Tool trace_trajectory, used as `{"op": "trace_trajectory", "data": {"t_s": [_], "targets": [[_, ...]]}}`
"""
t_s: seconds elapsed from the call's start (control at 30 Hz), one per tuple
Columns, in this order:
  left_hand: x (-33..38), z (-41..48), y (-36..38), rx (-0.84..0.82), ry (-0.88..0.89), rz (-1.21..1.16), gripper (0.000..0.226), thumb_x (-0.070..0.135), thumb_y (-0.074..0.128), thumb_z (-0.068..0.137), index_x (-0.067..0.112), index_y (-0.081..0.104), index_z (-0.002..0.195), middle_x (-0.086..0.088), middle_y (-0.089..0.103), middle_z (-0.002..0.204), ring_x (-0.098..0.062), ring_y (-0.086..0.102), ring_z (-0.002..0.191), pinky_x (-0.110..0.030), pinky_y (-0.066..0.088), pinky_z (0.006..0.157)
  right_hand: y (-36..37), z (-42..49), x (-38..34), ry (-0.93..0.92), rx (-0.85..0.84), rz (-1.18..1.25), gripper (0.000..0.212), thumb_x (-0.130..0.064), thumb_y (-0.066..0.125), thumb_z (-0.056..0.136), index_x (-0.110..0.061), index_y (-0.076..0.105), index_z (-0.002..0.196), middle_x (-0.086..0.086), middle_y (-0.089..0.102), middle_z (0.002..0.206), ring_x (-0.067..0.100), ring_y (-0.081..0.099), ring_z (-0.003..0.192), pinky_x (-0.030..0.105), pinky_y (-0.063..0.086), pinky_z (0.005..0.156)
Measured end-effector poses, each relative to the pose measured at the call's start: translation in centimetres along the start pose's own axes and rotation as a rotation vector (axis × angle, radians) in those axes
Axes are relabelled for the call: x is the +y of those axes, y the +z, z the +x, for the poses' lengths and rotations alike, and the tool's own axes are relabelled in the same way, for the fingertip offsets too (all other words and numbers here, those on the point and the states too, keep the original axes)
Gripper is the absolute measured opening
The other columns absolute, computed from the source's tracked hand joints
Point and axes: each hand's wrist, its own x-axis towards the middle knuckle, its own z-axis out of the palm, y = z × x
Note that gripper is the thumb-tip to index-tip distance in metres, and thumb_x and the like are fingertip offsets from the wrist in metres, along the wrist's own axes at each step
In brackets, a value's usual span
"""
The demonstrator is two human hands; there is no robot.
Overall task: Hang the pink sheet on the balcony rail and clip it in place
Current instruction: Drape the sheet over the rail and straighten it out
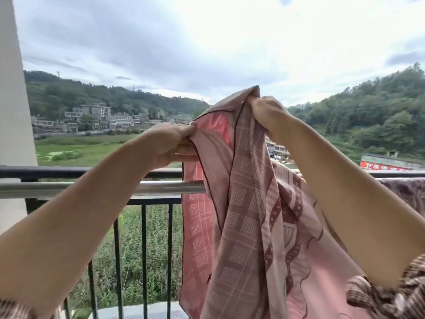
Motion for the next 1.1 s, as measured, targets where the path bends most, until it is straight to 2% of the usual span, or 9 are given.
{"op": "trace_trajectory", "data": {"t_s": [0.13,0.3,0.43,0.6,0.73,0.83,0.97,1.03,1.1], "targets": [[1.4,-1.1,-6.7,0.215,0.119,-0.223,0.036,0.023,0.030,0.105,0.008,0.056,0.085,0.002,0.065,0.060,-0.005,0.063,0.048,-0.019,0.052,0.045,1.3,-0.4,-1.2,-0.119,-0.033,-0.315,0.044,-0.047,0.039,0.099,-0.014,0.055,0.075,0.001,0.049,0.069,0.018,0.047,0.065,0.029,0.034,0.056],[3.0,-2.9,-16.9,0.570,0.176,-0.204,0.034,0.018,0.029,0.103,0.016,0.049,0.076,0.002,0.057,0.059,-0.008,0.062,0.063,-0.019,0.052,0.047,6.0,-0.1,-1.9,-0.172,-0.070,-0.531,0.033,-0.031,0.041,0.099,-0.007,0.062,0.089,0.002,0.054,0.073,0.021,0.054,0.071,0.028,0.041,0.054],[2.5,-4.5,-23.7,0.694,0.220,-0.286,0.026,0.019,0.035,0.100,0.015,0.055,0.082,0.002,0.063,0.070,-0.007,0.065,0.065,-0.019,0.056,0.066,10.0,-1.0,-3.2,-0.117,-0.263,-0.193,0.029,-0.030,0.053,0.095,-0.009,0.061,0.078,0.006,0.056,0.072,0.019,0.054,0.070,0.029,0.046,0.060],[-2.3,-5.2,-27.8,0.585,-0.138,0.150,0.019,0.028,0.056,0.093,0.013,0.068,0.091,0.003,0.063,0.060,-0.012,0.058,0.046,-0.021,0.049,0.044,13.7,-2.7,-3.1,-0.128,-0.609,-0.137,0.024,-0.022,0.054,0.093,-0.004,0.068,0.086,0.001,0.056,0.064,0.014,0.052,0.063,0.030,0.046,0.066],[-3.2,-5.8,-28.1,0.421,-0.162,0.288,0.026,0.022,0.053,0.095,0.009,0.068,0.110,-0.010,0.065,0.093,-0.025,0.058,0.079,-0.030,0.051,0.059,15.6,-2.6,-3.7,-0.123,-0.354,-0.060,0.028,-0.035,0.050,0.095,-0.017,0.057,0.075,0.007,0.053,0.073,0.020,0.051,0.071,0.033,0.043,0.068],[-2.5,-6.7,-27.5,0.309,-0.128,0.210,0.025,0.017,0.049,0.096,0.007,0.068,0.110,-0.008,0.068,0.089,-0.020,0.063,0.073,-0.024,0.056,0.054,15.0,-2.3,-4.6,-0.030,-0.275,0.296,0.033,-0.041,0.060,0.091,-0.011,0.063,0.076,0.001,0.062,0.066,0.018,0.060,0.065,0.030,0.049,0.067],[-2.6,-8.0,-28.4,0.361,-0.175,0.353,0.024,0.015,0.046,0.097,0.007,0.068,0.099,-0.009,0.070,0.084,-0.016,0.066,0.061,-0.021,0.053,0.046,11.6,-1.1,-5.0,-0.008,-0.014,0.671,0.031,-0.047,0.065,0.085,-0.016,0.066,0.084,-0.001,0.069,0.077,0.015,0.069,0.074,0.031,0.058,0.075],[-3.0,-8.2,-28.6,0.447,-0.159,0.562,0.024,0.012,0.046,0.098,0.006,0.069,0.105,-0.012,0.068,0.103,-0.021,0.064,0.076,-0.020,0.050,0.050,10.4,-0.7,-4.2,0.016,0.052,0.715,0.036,-0.051,0.065,0.083,-0.016,0.067,0.086,0.002,0.071,0.085,0.018,0.070,0.081,0.035,0.058,0.082],[-3.2,-8.2,-27.6,0.515,-0.110,0.649,0.024,0.015,0.047,0.099,0.001,0.067,0.103,-0.013,0.068,0.095,-0.019,0.063,0.065,-0.018,0.045,0.043,10.0,-0.8,-3.3,0.049,0.067,0.676,0.042,-0.057,0.065,0.081,-0.016,0.067,0.091,0.004,0.071,0.091,0.020,0.071,0.084,0.037,0.058,0.081]]}}
